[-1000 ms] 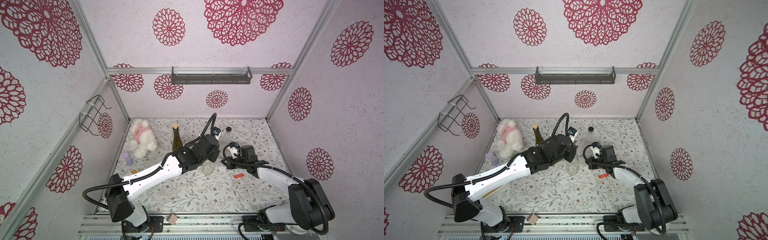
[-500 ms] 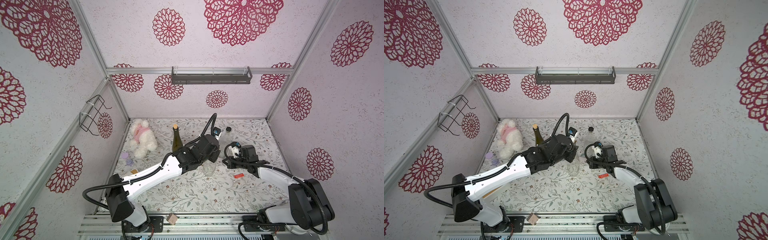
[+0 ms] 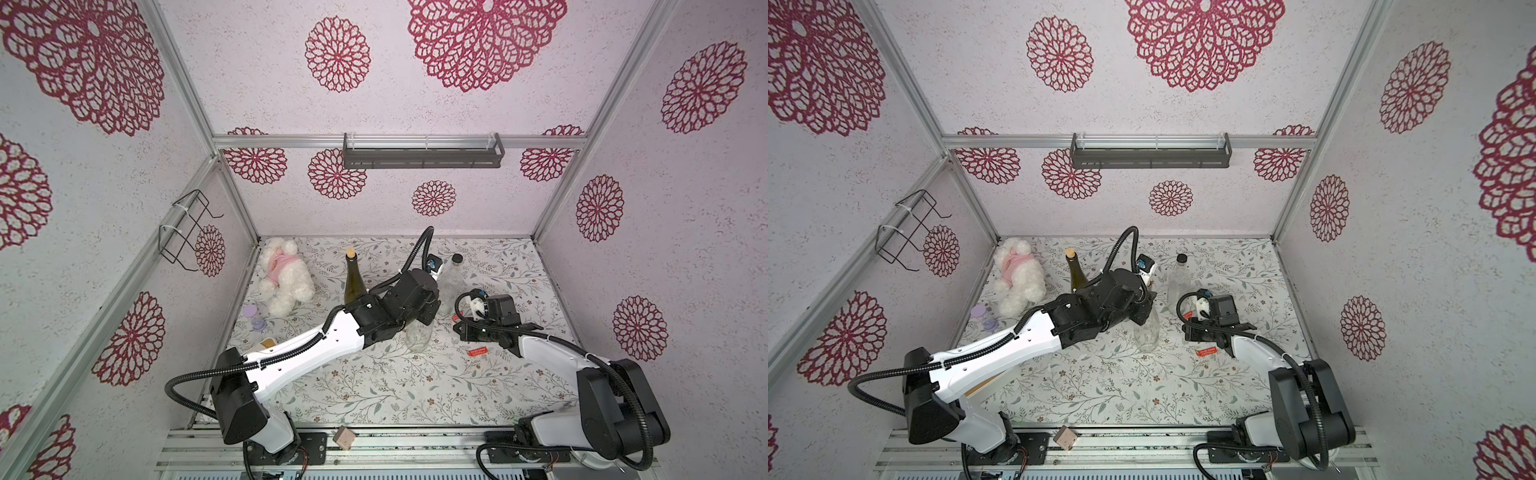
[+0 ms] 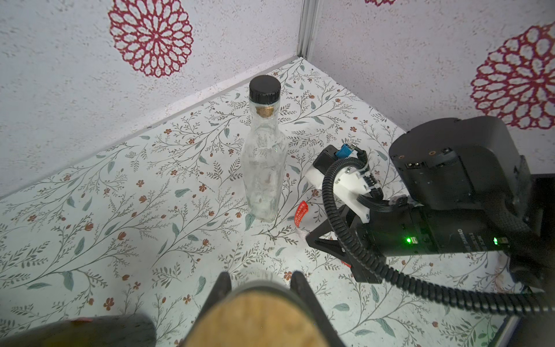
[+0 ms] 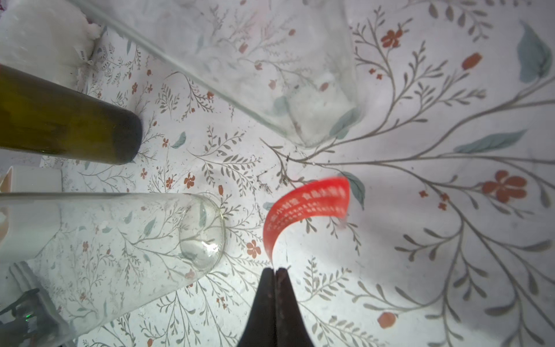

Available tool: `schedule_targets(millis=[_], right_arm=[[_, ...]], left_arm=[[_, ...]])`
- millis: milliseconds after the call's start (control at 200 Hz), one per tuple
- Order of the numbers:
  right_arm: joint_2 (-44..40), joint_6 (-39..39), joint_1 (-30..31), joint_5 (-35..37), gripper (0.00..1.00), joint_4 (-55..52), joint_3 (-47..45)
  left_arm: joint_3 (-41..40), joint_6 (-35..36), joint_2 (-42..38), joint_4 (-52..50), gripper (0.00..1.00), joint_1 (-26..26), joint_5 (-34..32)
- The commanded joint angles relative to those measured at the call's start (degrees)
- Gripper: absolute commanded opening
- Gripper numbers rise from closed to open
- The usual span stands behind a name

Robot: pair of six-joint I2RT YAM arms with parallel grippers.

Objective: Remove the label from the bottle
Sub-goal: Tear open the label from the bottle, then place the bottle at the center of the board.

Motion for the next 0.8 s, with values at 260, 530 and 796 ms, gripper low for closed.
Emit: schedule_targets(millis=[260,530,796], right_arm=[[-9.74,1.95,-1.19,5.64,0.00,-11.69,-0.20],[-13.51,3.60,-2.39,7.28,0.00,-18.59,-0.85],[-12.63,3.31,-3.67,7.49,0.00,-23.24,0.08]], left_arm=[[6.64,3.79,1.79,-1.07,0.24,3.02,-0.83],[11.24,6.40,4.41,0.60,0.24,6.81,2.12],[17.66,8.84,8.96,-0.24,0.25,11.04,5.74]])
